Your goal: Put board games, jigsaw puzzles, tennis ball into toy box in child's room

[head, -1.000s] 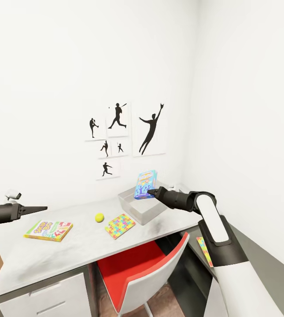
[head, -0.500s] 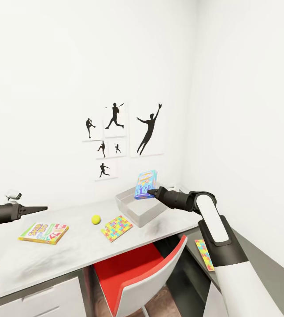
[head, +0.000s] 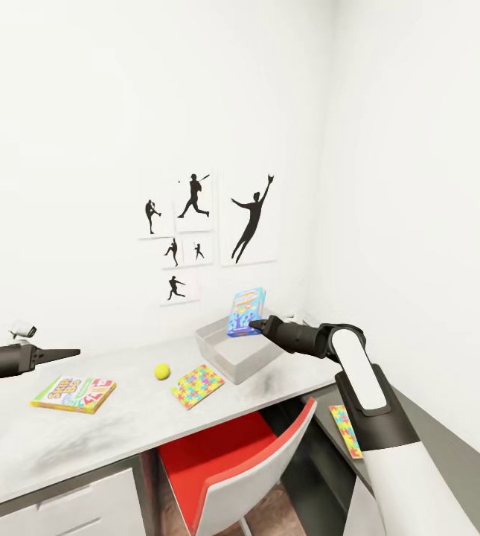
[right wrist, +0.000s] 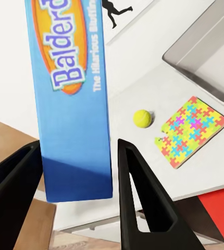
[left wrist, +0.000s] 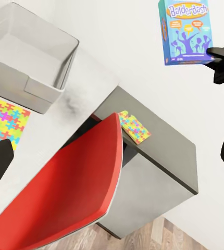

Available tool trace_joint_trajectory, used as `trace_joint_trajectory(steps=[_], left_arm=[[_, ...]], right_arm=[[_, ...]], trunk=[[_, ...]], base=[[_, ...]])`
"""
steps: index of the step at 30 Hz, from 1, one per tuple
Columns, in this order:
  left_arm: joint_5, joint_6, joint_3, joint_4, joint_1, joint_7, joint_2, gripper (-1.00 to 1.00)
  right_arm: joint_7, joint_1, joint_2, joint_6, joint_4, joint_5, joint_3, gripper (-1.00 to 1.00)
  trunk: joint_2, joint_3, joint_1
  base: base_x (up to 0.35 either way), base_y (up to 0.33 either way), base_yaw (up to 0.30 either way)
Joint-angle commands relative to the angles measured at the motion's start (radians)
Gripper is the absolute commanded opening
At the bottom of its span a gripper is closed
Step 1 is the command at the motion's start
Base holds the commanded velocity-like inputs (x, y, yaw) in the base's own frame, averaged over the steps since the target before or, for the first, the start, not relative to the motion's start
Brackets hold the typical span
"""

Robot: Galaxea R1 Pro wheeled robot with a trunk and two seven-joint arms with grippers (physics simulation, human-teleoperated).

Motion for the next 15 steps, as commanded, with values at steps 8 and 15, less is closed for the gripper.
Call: trace_joint_trajectory(steps=[8,15], left_arm=[[0.0,0.012,0.0,0.0,0.0,-0.004,0.0,1.0],[0.0,0.012,0.0,0.0,0.0,-0.004,0.0,1.0]], right_arm=[[-0.01,0.0,0.0,0.001,-0.001,-0.01,0.0,-1.0],[-0.01,0.0,0.0,0.003,-0.001,-0.01,0.0,-1.0]], trunk=[[-0.001,0.0,0.0],[-0.001,0.0,0.0]], base=[[0.125,0.0,0.0],[0.018,0.0,0.0]])
